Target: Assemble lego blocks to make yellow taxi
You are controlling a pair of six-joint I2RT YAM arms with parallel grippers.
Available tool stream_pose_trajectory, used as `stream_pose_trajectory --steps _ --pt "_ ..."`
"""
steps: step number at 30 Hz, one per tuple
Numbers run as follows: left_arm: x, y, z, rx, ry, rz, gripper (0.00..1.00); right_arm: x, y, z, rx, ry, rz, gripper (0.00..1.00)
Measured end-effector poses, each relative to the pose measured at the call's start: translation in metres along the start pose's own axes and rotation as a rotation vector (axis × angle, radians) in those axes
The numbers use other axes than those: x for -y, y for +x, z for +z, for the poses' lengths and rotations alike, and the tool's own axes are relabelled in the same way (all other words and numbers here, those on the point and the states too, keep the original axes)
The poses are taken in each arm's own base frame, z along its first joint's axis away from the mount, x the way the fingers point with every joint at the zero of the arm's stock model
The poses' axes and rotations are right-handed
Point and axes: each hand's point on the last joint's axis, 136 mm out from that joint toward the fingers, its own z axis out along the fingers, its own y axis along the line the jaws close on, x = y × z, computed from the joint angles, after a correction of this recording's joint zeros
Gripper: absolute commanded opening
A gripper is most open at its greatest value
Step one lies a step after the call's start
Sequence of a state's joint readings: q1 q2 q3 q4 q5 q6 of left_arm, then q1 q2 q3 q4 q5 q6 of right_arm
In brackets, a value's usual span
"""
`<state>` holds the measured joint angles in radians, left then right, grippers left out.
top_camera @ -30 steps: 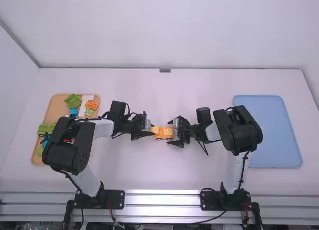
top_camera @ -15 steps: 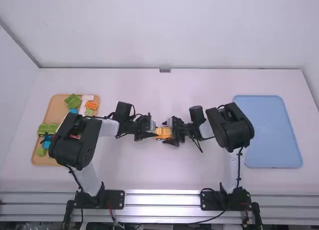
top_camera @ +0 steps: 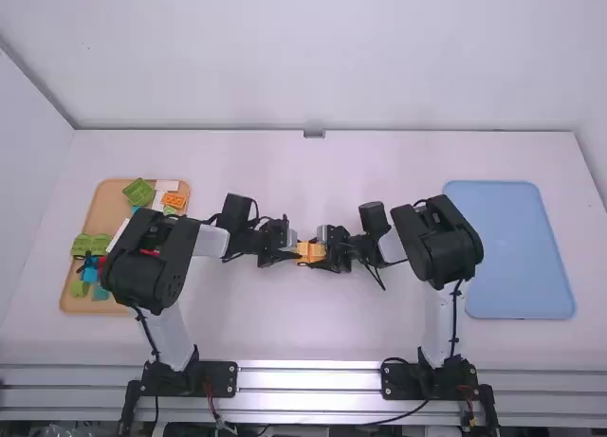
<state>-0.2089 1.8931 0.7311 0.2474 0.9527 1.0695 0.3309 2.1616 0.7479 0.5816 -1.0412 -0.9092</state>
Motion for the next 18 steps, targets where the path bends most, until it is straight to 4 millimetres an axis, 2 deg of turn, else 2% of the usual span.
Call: stream_pose_trajectory --steps 4,15,18 --pt "0.0011 0.0012 0.0011 0.004 0.005 -0.004 0.08 -0.0006 -0.0003 0.0 0.001 -0.005 -0.008 0.41" --pt "0.0083 -0.0005 0.0023 0.015 0.034 -0.028 0.1 -0.0077 -0.0036 0.0081 -0.002 -0.034 -0.017 0.41" --pt "0.0077 -0.0007 0.0023 0.014 0.034 -0.028 0.13 -0.0072 -0.0034 0.0082 -0.004 -0.034 -0.017 0.41"
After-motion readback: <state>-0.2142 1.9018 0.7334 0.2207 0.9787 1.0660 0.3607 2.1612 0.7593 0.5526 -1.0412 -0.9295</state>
